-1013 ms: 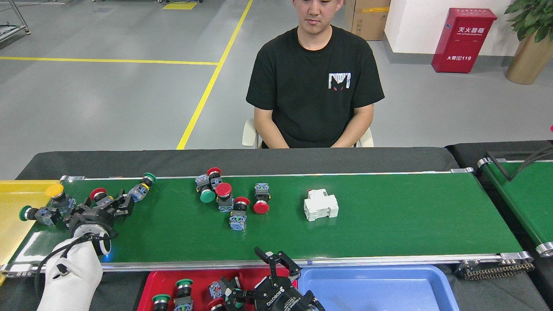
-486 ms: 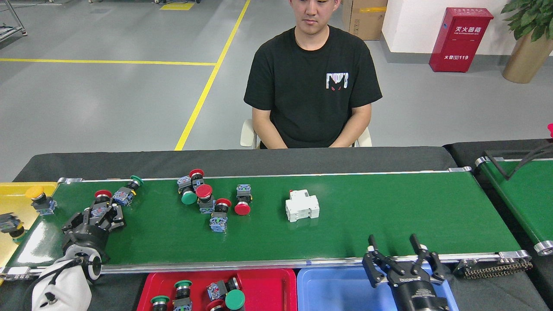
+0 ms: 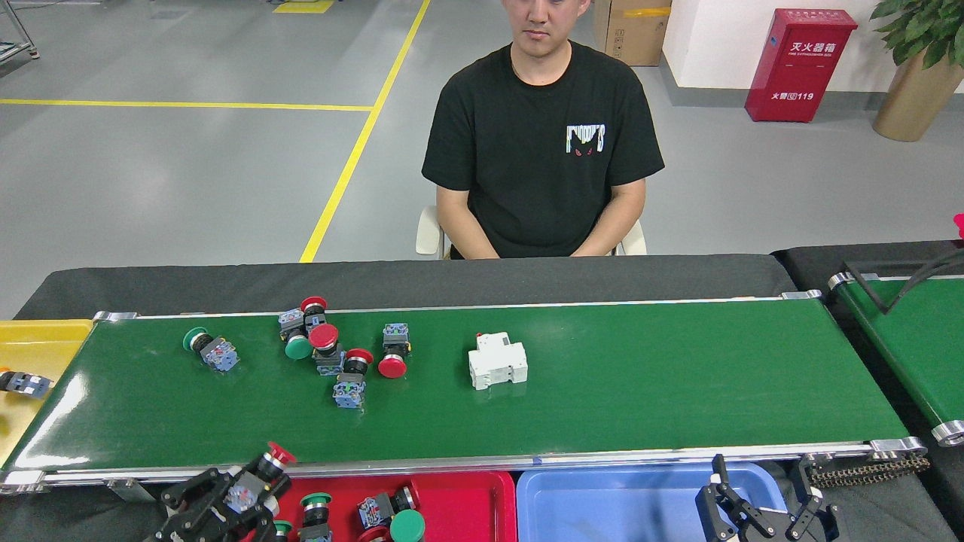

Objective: Pick switch part from conveyor to tray

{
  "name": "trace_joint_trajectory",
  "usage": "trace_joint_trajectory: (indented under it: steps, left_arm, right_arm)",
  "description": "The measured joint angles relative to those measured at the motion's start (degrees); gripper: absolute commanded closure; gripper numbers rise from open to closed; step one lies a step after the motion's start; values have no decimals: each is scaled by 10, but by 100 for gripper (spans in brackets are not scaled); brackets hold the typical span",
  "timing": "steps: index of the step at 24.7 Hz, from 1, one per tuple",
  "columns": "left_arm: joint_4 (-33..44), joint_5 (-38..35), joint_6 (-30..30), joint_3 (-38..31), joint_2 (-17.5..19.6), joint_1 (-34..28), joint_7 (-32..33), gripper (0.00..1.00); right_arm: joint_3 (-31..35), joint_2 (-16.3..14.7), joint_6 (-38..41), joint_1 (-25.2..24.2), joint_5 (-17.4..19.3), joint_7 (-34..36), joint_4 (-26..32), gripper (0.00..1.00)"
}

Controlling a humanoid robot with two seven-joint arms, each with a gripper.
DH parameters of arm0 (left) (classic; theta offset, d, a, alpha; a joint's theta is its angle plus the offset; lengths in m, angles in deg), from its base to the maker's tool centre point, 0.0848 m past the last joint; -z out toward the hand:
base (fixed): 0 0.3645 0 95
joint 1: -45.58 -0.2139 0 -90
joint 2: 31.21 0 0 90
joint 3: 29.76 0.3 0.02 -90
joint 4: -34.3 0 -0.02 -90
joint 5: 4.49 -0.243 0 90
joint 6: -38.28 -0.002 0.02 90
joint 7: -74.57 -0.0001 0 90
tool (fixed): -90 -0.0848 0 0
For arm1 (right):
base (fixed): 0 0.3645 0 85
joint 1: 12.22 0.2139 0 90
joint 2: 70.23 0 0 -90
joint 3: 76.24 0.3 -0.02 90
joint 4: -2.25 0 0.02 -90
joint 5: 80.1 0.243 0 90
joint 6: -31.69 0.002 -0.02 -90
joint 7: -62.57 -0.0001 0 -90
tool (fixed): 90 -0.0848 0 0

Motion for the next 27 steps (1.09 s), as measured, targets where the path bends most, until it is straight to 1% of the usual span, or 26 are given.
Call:
trace_joint_trajectory:
  steps: [2, 3, 6, 8, 9, 11, 13, 15, 17, 22, 25, 27]
  left_arm:
    - [5, 0, 1, 1, -37, 0, 1, 0]
    - [5, -1, 1, 1, -46, 0, 2, 0]
    - [5, -1, 1, -6, -49, 2, 2, 0]
    - [5, -1, 4, -25, -58, 5, 2, 0]
    - [5, -2, -9, -35, -65, 5, 2, 0]
    - [-3, -4, -94, -53, -72, 14, 2, 0]
    - [-19, -4, -167, -68, -66, 20, 2, 0]
    - [-35, -3, -198, -98, -57, 20, 2, 0]
    - [-47, -3, -205, -115, -56, 20, 2, 0]
    - [-55, -3, -205, -116, -56, 39, 8, 0]
    - [-63, -4, -205, -108, -56, 91, 50, 0]
    - [-85, -16, -202, -78, -56, 143, 83, 0]
  right_arm:
    - [0, -10, 11, -3, 5, 0, 0, 1]
    - [0, -11, 21, -7, 5, 0, 0, 1]
    - [0, -11, 40, -9, 5, 0, 0, 1]
    - [0, -11, 46, -12, 5, 0, 2, 1]
    - [0, -11, 47, -16, 5, 0, 3, 1]
    - [0, -12, 48, -20, 5, 0, 3, 1]
    - [1, -18, 49, -21, 5, 0, 3, 1]
    - [1, -19, 49, -26, 5, 0, 3, 1]
    - [1, -19, 49, -33, 5, 0, 3, 1]
    - [1, -19, 49, -34, 5, 1, 3, 1]
    - [1, -19, 49, -34, 5, 1, 3, 1]
    - [1, -21, 50, -34, 5, 1, 4, 1]
